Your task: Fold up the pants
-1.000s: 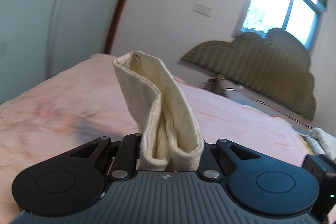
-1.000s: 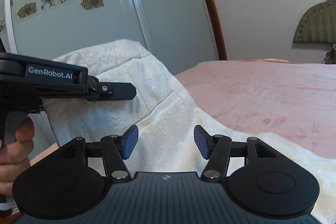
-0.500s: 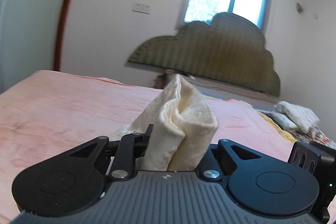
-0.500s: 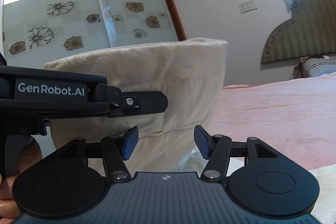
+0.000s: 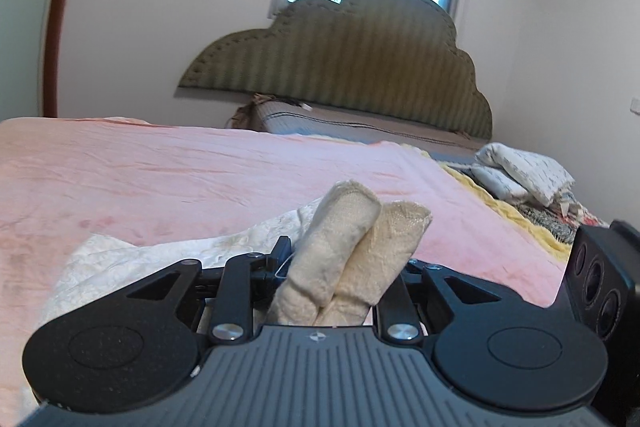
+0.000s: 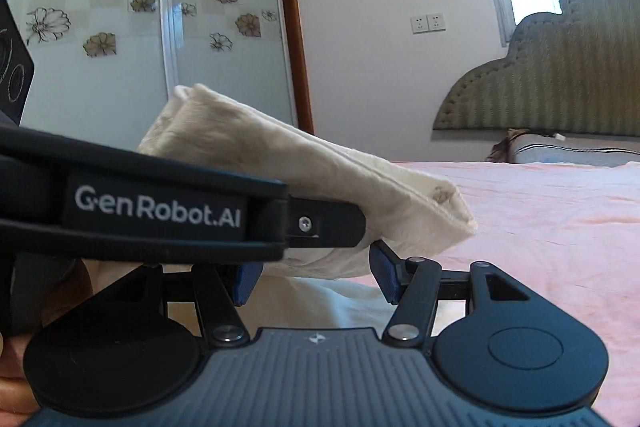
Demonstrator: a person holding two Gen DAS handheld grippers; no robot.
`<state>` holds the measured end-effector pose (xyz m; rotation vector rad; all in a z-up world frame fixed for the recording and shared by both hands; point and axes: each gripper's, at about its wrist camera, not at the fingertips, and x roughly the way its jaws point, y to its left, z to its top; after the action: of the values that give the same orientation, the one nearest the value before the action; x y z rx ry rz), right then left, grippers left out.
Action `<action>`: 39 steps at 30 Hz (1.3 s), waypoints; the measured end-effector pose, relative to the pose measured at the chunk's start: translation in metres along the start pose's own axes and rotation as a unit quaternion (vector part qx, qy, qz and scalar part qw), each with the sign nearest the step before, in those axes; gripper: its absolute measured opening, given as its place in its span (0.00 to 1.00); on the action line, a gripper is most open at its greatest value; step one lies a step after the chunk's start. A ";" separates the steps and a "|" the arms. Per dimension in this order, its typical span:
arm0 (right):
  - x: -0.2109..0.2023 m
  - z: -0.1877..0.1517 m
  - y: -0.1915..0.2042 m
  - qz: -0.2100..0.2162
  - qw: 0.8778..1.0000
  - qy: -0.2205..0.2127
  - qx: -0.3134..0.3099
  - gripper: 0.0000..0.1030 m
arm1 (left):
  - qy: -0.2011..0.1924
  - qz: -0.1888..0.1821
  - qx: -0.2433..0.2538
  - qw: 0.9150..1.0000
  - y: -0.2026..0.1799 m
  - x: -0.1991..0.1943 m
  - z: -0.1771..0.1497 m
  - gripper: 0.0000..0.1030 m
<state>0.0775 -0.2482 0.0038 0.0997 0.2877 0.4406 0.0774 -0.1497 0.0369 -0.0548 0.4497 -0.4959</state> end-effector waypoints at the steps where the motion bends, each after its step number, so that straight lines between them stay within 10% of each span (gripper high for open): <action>1: -0.001 -0.002 -0.004 -0.003 1.000 0.002 -0.004 0.57 | 0.001 -0.002 0.005 1.000 -0.004 0.005 -0.003 0.23; 20: -0.012 -0.043 -0.049 -0.081 0.990 0.116 -0.004 0.72 | 0.095 -0.019 0.005 0.995 -0.021 0.067 -0.058 0.30; 29: -0.067 -0.050 -0.082 -0.213 0.968 0.096 0.088 0.73 | 0.112 -0.046 0.014 0.993 -0.025 0.064 -0.057 0.50; 39: -0.074 -0.037 -0.074 -0.217 0.971 0.068 0.079 0.74 | 0.118 -0.046 0.004 0.992 -0.023 0.057 -0.050 0.51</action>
<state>0.0327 -0.3462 -0.0246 0.1579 0.4684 -0.0113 0.0907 -0.1941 -0.0273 -0.0099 0.6789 -0.5984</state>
